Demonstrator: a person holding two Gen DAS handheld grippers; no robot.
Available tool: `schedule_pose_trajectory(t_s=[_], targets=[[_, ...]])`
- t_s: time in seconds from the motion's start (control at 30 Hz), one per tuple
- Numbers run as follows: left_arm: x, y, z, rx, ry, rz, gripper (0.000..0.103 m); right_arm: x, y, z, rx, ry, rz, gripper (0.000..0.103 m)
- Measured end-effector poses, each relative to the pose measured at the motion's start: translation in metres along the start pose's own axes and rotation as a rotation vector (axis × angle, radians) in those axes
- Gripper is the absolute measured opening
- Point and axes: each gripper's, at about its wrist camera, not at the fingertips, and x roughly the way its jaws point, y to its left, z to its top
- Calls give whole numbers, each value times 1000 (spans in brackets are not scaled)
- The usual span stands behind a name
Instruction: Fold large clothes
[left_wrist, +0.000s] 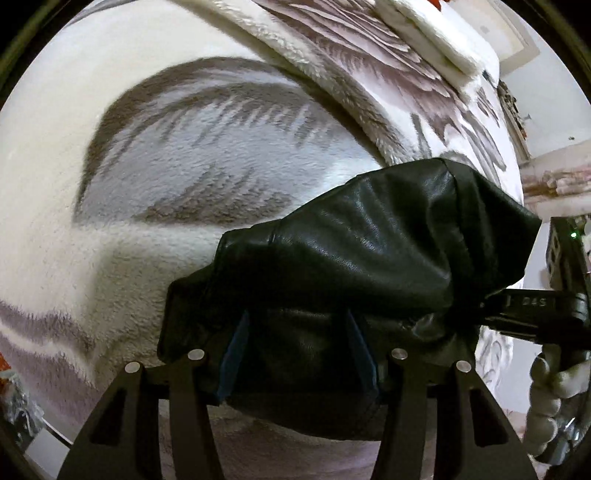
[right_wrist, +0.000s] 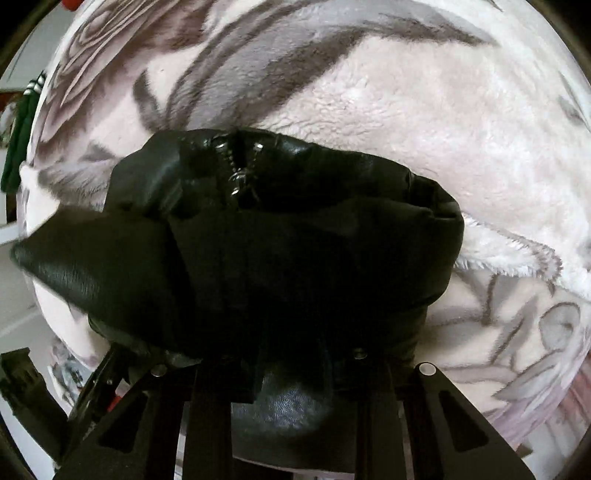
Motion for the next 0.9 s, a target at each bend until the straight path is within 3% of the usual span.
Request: schedule_pose_trajectory(t_s=[0.1,0.2,0.23,0.33,0.43,0.53,0.6,0.67,0.7,0.73,0.83,0.9], targets=[[-12,-5,0,9,19,-1,49,-12,-1,-7,-5,-2,24,26],[-41,-9,3,19,17,-50,52,-47,-9,-28,10,-44,127,43],[-46,-13,6,25,10,-66,54,-58,-15,-37,36,-67,166,55],[-65,-30,19,60,-20,-97,61,-85,-43,-66,115,-155,303,56],[-56,-59,44,127,-40,-110,61,-91,-67,-80,185,-223,395,56],[-26,-85,71,205,-23,-81,61,-83,-78,-63,218,-241,456,56],[9,-94,87,240,33,-36,61,-74,-74,-37,216,-242,457,56],[45,-92,98,253,94,7,68,-59,-65,-12,219,-219,401,56],[53,-86,101,240,98,6,81,-50,-62,1,213,-204,366,55],[55,-83,103,221,101,-7,85,-46,-62,10,216,-198,358,56],[43,-75,99,184,96,-55,85,-50,-63,16,200,-168,368,57],[17,-71,85,173,55,-70,85,-60,-69,5,178,-166,427,57]])
